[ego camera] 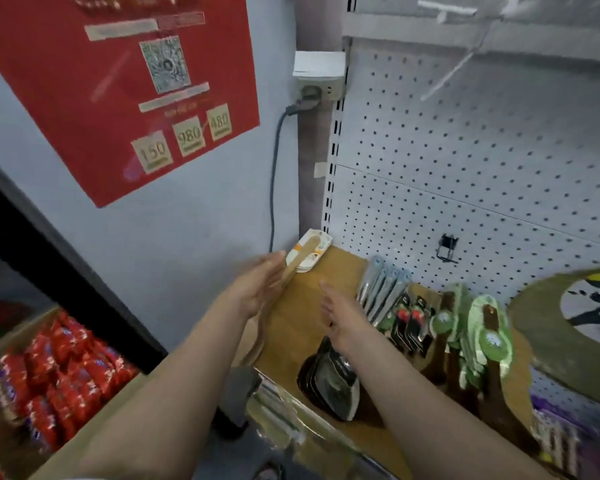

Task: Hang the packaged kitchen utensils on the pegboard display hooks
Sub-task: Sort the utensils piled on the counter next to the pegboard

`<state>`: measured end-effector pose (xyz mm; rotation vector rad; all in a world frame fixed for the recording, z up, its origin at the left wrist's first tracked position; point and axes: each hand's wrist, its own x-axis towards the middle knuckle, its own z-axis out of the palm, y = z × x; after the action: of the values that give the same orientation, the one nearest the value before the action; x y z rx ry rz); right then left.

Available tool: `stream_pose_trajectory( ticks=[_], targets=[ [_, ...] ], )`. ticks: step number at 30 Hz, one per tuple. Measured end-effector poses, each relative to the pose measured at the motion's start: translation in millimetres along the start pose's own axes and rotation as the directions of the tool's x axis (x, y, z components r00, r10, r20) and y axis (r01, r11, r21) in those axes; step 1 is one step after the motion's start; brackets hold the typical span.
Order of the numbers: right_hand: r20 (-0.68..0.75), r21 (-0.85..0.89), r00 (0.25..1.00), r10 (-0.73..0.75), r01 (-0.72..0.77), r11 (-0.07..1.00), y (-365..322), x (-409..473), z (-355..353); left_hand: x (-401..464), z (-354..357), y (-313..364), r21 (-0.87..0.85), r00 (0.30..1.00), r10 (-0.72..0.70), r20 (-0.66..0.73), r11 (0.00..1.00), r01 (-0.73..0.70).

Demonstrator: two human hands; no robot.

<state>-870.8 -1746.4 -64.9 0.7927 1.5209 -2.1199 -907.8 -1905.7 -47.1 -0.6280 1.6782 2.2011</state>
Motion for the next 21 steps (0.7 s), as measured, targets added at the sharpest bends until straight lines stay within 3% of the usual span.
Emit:
stream_pose_trajectory(
  ticks=[7,9,13,21],
  targets=[
    [-0.178,0.085,0.981,0.073,-0.058,0.995,21,62,59,85,-32,26,0.189,0.989,-0.049,0.136,0.982,0.022],
    [-0.171,0.107,0.98,0.101,-0.084,0.991,25,73,70,99,-33,23,0.225,0.982,-0.07,0.176,0.974,0.03],
    [-0.136,0.145,0.984,0.112,-0.092,0.985,33,93,88,115,-33,20,0.249,0.971,-0.087,0.222,0.968,0.03],
    [-0.349,0.106,0.932,0.094,-0.061,0.993,48,130,119,156,-44,-2,0.265,0.963,-0.071,0.261,0.964,-0.001]
  ],
)
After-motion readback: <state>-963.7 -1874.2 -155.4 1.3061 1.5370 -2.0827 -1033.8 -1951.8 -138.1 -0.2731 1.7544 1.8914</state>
